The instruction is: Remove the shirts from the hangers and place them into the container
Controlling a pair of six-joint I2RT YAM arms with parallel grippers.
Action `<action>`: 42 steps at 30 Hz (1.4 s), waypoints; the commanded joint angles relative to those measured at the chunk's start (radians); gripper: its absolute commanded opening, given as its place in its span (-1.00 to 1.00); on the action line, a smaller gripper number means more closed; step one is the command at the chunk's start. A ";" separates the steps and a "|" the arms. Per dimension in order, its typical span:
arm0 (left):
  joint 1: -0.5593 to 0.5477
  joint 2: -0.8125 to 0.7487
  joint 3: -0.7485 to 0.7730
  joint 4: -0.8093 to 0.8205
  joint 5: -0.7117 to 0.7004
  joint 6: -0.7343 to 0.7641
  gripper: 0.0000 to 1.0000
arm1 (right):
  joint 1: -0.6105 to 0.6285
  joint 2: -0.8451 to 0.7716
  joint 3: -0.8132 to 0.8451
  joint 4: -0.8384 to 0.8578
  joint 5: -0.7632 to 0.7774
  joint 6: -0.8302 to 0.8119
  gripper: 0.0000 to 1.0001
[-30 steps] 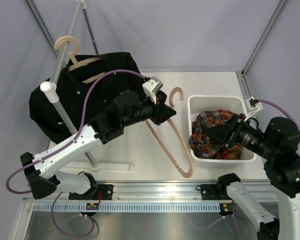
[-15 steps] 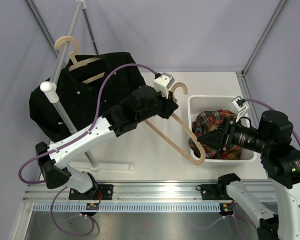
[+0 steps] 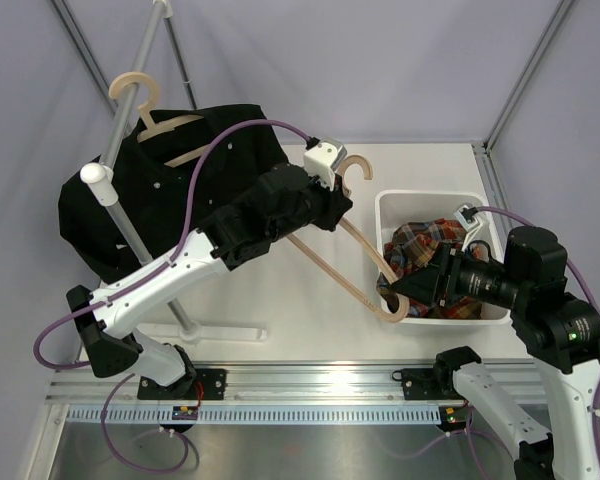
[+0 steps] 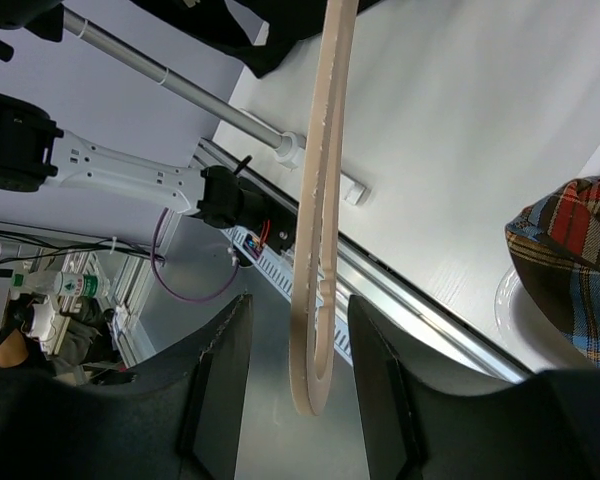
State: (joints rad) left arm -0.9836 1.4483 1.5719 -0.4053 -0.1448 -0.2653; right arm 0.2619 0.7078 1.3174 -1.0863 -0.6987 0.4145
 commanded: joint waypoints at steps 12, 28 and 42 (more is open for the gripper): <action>-0.003 -0.008 0.083 0.029 0.001 0.015 -1.00 | 0.003 -0.114 -0.118 -0.001 -0.004 0.012 -0.47; -0.029 -0.330 -0.114 0.212 0.389 -0.106 0.97 | 0.002 -0.122 0.020 -0.018 0.201 -0.037 -1.00; -0.326 -0.540 -0.622 0.272 0.372 -0.388 0.95 | 0.039 0.059 0.126 0.014 -0.183 -0.203 -1.00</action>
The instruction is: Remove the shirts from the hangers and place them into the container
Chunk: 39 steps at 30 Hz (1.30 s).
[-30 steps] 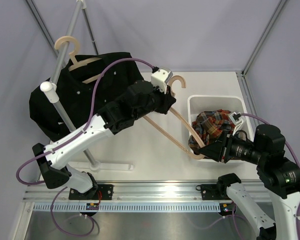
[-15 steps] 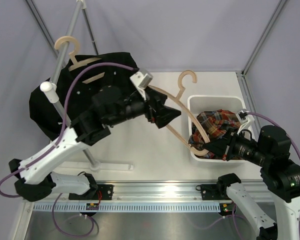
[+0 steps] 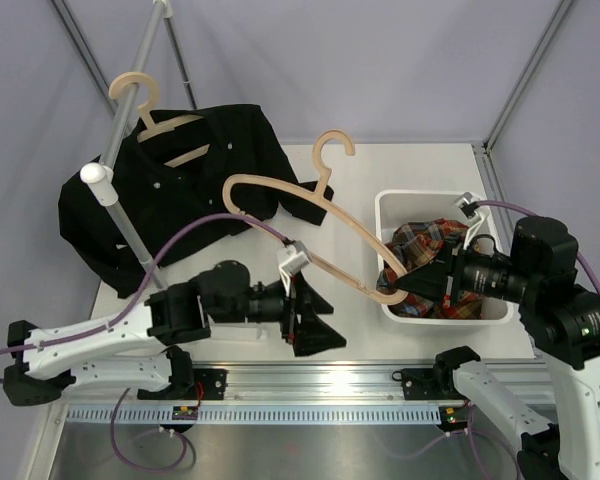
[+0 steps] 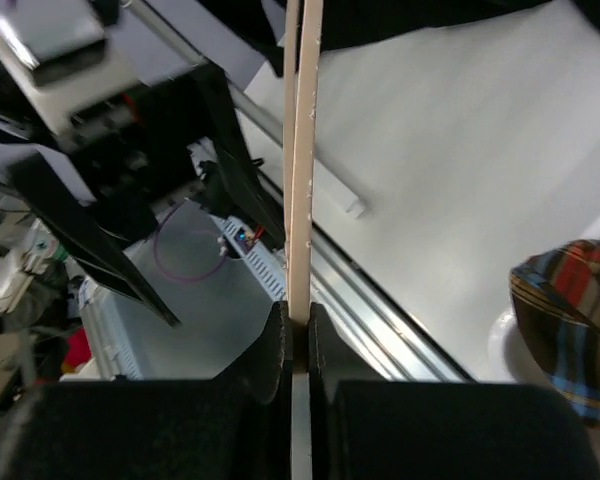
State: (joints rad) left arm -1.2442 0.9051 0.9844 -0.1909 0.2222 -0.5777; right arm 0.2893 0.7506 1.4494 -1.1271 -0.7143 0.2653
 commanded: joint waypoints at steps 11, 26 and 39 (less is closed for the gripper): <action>-0.222 0.046 -0.089 0.137 -0.037 -0.123 0.95 | 0.291 0.245 -0.008 0.366 -0.194 -0.058 -1.00; -0.245 -0.133 -0.320 0.096 -0.299 -0.286 0.93 | 0.467 0.677 0.474 0.228 0.059 -0.380 -1.00; -0.247 -0.219 -0.392 0.028 -0.399 -0.352 0.96 | 0.577 0.931 0.744 0.047 0.070 -0.472 -1.00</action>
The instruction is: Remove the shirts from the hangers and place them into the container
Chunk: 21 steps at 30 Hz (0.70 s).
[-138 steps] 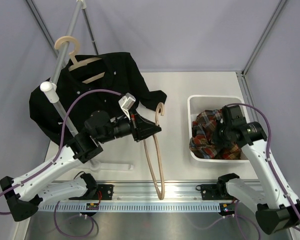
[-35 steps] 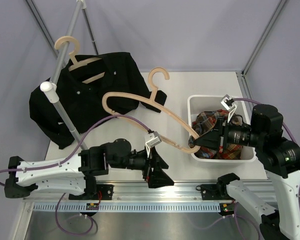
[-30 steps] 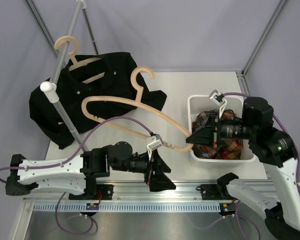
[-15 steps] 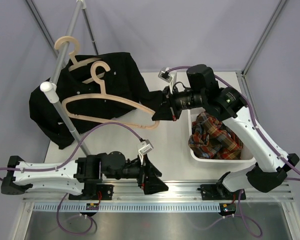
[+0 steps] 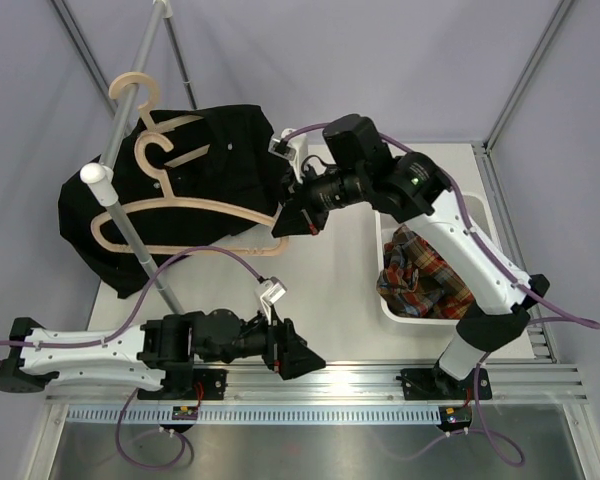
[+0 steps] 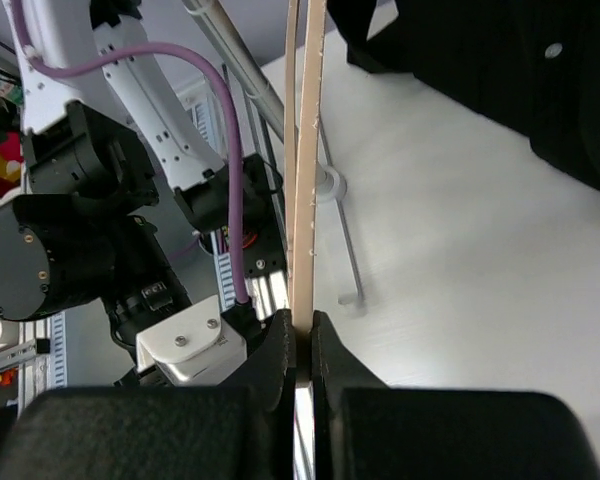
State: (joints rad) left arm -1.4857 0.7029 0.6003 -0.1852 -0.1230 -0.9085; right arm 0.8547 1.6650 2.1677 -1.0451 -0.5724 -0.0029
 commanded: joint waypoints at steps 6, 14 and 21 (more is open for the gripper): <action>-0.004 -0.005 -0.036 0.043 -0.050 -0.029 0.96 | 0.032 0.074 0.052 -0.029 -0.130 -0.232 -1.00; -0.005 0.018 -0.040 0.070 -0.046 -0.024 0.97 | 0.073 0.357 0.547 -0.279 -0.225 -0.313 -1.00; -0.004 0.018 -0.077 0.124 -0.035 -0.041 0.97 | 0.076 0.325 0.524 -0.165 -0.250 -0.330 -1.00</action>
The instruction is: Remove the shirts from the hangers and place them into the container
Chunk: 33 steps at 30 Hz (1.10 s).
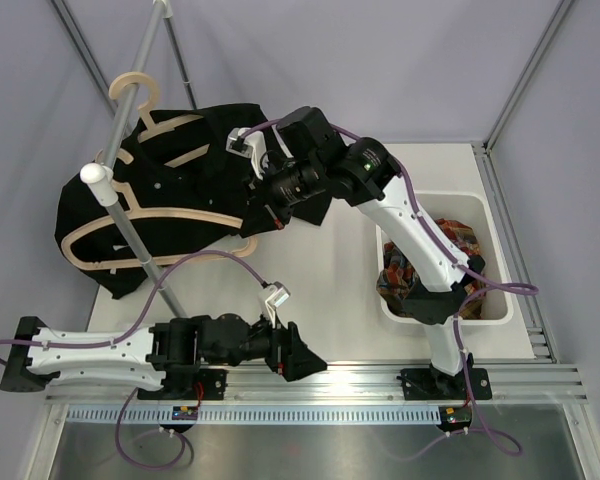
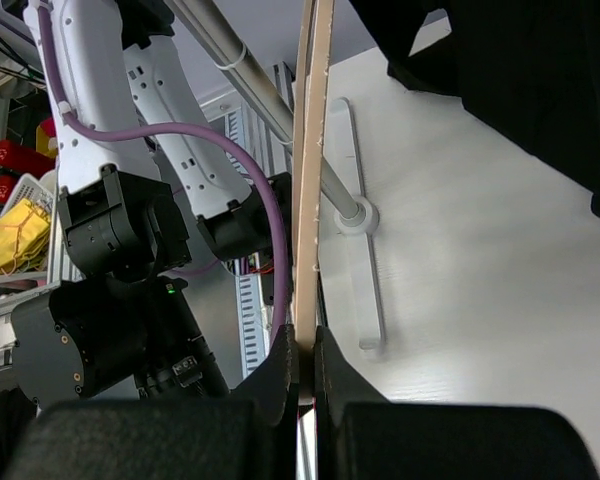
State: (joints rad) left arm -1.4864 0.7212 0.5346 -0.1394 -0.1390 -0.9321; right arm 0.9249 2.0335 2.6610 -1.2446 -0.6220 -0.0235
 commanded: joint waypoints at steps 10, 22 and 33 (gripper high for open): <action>-0.005 0.040 0.008 0.090 -0.005 -0.014 0.97 | 0.015 -0.039 0.045 0.184 -0.318 -0.325 -1.00; -0.003 0.072 0.019 0.104 0.007 0.003 0.97 | 0.019 -0.124 0.031 0.257 -0.309 -0.325 -1.00; -0.003 0.089 0.019 0.115 0.019 0.001 0.97 | 0.017 -0.248 -0.142 0.260 -0.245 -0.339 -1.00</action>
State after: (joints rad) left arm -1.4872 0.8093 0.5282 -0.0868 -0.1265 -0.9360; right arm 0.9295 1.8515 2.5790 -1.0237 -0.6918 -0.0261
